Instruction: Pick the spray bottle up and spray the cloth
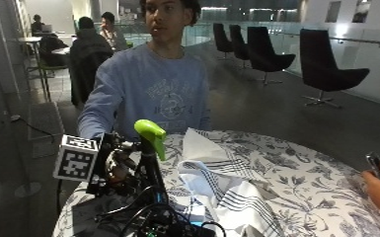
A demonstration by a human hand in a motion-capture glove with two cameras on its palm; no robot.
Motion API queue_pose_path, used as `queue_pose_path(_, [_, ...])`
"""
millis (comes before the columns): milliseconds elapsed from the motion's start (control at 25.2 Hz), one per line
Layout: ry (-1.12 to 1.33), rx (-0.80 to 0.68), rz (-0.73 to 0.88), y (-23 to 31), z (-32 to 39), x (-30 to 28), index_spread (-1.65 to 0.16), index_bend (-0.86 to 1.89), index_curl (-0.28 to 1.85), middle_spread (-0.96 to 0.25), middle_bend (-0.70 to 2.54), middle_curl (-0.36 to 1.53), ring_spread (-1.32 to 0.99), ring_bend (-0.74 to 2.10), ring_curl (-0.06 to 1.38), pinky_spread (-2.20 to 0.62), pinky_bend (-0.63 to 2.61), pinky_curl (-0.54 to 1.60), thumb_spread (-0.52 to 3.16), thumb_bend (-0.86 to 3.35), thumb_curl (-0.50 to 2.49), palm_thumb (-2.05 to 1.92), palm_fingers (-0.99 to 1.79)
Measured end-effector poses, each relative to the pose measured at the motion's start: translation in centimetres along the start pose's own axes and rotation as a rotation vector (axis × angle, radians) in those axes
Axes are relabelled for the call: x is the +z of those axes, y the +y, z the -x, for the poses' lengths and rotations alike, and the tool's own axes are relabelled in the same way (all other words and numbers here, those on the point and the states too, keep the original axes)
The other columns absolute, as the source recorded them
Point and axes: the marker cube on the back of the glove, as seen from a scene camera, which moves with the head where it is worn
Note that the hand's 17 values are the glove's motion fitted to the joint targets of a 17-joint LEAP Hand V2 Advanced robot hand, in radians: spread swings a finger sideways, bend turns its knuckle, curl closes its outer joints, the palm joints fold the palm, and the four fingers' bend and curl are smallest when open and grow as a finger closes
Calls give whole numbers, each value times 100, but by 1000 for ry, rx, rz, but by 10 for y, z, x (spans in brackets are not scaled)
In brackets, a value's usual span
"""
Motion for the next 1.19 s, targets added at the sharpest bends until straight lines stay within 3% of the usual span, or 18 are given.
queue_pose_path(356, [-24,5,-23,-46,2,25,-35,9,19,-2,32,39,3,41,33,21,35,34,106,0,32,68,60])
queue_pose_path(634, [16,-3,-96,-53,2,25,-33,21,23,-4,29,38,0,45,33,19,31,32,104,4,37,82,83])
queue_pose_path(871, [103,-49,-144,-53,10,22,-31,14,26,-6,24,38,-2,46,34,15,36,34,95,8,44,96,97])
queue_pose_path(1188, [170,-24,94,-31,46,15,-28,12,28,-7,21,39,-2,48,36,11,36,36,81,3,51,101,104])
